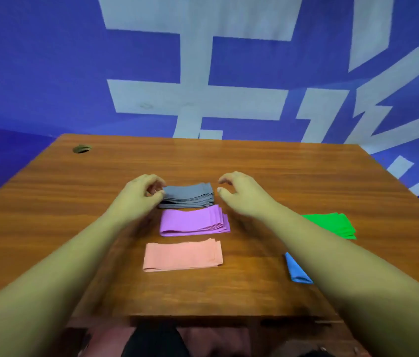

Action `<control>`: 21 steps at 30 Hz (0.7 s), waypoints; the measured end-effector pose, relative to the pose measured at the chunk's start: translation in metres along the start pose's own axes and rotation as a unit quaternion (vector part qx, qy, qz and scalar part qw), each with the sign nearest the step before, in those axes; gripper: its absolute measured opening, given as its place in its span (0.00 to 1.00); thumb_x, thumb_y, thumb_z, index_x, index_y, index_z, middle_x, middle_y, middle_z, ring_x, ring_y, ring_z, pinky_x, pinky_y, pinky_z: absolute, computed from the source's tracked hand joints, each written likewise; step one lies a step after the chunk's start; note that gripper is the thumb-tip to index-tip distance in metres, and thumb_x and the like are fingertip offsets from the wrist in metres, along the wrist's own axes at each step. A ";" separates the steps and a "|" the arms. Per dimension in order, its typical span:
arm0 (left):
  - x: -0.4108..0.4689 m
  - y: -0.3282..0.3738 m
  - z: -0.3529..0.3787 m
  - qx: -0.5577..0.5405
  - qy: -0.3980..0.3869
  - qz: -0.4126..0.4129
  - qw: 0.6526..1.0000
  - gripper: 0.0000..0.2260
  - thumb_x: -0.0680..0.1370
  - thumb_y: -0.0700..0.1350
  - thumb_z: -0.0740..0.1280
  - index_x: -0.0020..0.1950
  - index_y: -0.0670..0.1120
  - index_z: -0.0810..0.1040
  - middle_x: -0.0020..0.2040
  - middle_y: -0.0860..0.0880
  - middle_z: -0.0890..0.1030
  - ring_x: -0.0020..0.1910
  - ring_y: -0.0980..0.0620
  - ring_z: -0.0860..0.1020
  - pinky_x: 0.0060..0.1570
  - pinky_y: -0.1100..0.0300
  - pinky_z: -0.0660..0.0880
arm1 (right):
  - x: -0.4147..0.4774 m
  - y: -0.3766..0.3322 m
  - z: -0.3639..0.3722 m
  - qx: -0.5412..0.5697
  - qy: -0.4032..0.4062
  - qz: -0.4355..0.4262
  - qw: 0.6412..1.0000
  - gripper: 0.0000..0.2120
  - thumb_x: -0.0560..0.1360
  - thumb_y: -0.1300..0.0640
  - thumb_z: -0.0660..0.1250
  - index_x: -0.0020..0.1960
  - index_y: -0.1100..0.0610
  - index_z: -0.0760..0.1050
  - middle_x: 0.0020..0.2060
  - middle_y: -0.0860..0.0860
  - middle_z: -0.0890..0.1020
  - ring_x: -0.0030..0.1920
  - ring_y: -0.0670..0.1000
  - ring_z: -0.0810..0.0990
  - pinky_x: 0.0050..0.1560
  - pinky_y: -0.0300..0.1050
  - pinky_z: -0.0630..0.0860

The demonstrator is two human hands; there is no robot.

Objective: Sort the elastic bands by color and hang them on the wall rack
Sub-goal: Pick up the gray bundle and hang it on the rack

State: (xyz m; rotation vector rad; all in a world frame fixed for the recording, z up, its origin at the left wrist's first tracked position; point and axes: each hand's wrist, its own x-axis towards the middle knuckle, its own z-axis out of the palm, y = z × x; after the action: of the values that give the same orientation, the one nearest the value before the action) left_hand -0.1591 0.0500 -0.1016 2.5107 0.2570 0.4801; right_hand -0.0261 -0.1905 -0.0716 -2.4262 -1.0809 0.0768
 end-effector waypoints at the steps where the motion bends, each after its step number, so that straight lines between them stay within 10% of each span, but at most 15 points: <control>1: 0.004 -0.011 -0.001 -0.002 0.007 -0.010 1.000 0.05 0.74 0.45 0.67 0.49 0.51 0.78 0.44 0.48 0.80 0.44 0.49 0.77 0.43 0.64 0.67 | 0.014 -0.002 0.008 0.002 -0.006 -0.007 1.000 0.15 0.78 0.55 0.63 0.62 0.58 0.77 0.58 0.57 0.79 0.60 0.55 0.76 0.61 0.41 0.67; 12: 0.054 -0.064 -0.002 -0.088 -0.129 -0.139 0.978 0.10 0.75 0.42 0.72 0.56 0.47 0.79 0.47 0.47 0.77 0.43 0.54 0.75 0.45 0.76 0.67 | 0.109 -0.028 0.034 0.048 -0.138 -0.011 0.989 0.15 0.75 0.57 0.67 0.60 0.61 0.77 0.53 0.59 0.80 0.57 0.57 0.77 0.57 0.40 0.67; 21: 0.068 -0.051 -0.018 -0.211 -0.253 -0.232 0.915 0.09 0.78 0.45 0.68 0.58 0.46 0.79 0.45 0.49 0.80 0.45 0.54 0.76 0.49 0.63 0.74 | 0.127 -0.069 0.035 0.049 -0.266 0.067 0.960 0.21 0.76 0.55 0.67 0.67 0.62 0.74 0.64 0.58 0.78 0.68 0.55 0.72 0.67 0.40 0.62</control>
State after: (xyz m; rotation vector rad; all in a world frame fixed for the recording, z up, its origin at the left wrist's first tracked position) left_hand -0.1074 0.1201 -0.0977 1.9687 0.4691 -0.2844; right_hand 0.0054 -0.0457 -0.0539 -2.4441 -1.0892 0.8494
